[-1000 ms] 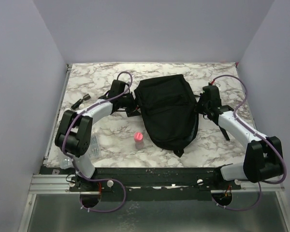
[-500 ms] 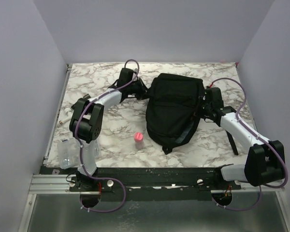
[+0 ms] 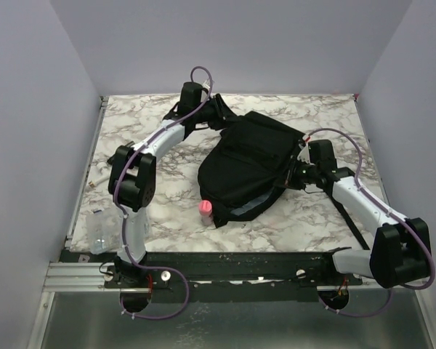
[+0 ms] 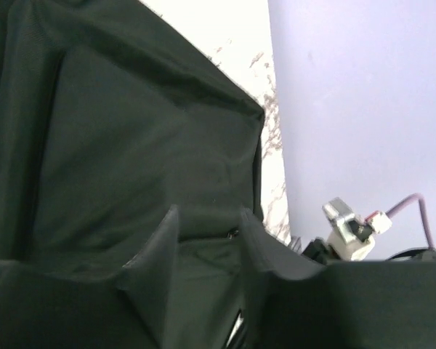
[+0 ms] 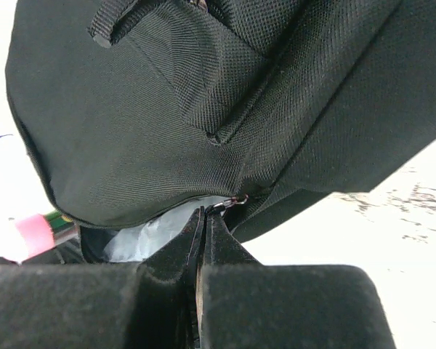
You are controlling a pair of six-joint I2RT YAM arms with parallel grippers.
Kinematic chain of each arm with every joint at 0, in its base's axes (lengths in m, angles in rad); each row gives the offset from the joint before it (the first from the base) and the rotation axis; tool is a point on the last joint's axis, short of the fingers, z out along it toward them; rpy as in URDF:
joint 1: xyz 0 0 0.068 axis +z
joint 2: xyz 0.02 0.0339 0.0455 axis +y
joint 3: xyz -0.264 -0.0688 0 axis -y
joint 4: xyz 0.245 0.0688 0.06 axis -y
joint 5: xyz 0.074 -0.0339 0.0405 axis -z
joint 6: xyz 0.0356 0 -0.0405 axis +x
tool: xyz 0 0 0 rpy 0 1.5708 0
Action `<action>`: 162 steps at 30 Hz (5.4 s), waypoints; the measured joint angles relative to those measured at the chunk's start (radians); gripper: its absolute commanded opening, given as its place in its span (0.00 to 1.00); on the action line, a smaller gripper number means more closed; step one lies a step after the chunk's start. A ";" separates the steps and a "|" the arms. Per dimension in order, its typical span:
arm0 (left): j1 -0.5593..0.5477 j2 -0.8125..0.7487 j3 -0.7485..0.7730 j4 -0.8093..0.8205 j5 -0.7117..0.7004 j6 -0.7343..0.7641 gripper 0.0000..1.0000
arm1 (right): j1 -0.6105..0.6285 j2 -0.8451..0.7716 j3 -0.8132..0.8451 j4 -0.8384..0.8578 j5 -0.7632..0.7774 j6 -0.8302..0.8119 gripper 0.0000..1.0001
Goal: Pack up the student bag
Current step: Zip the student bag at the center of the board.
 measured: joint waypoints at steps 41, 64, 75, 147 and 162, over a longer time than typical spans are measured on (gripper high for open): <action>-0.002 -0.414 -0.697 -0.237 -0.112 0.227 0.41 | -0.090 0.021 -0.045 0.092 0.138 0.079 0.62; -0.055 -0.582 -0.351 -0.394 -0.107 0.369 0.59 | -0.170 0.119 -0.227 0.522 -0.171 0.306 0.36; -0.467 -0.479 -0.451 -0.208 -0.268 0.273 0.35 | -0.179 0.090 -0.287 0.621 -0.214 0.372 0.18; -0.508 -0.213 -0.433 -0.262 -0.336 0.309 0.00 | -0.180 0.192 -0.007 0.358 0.071 0.200 0.19; -0.501 -0.174 -0.249 -0.284 -0.165 0.290 0.00 | -0.181 -0.140 -0.275 0.323 -0.063 0.232 0.53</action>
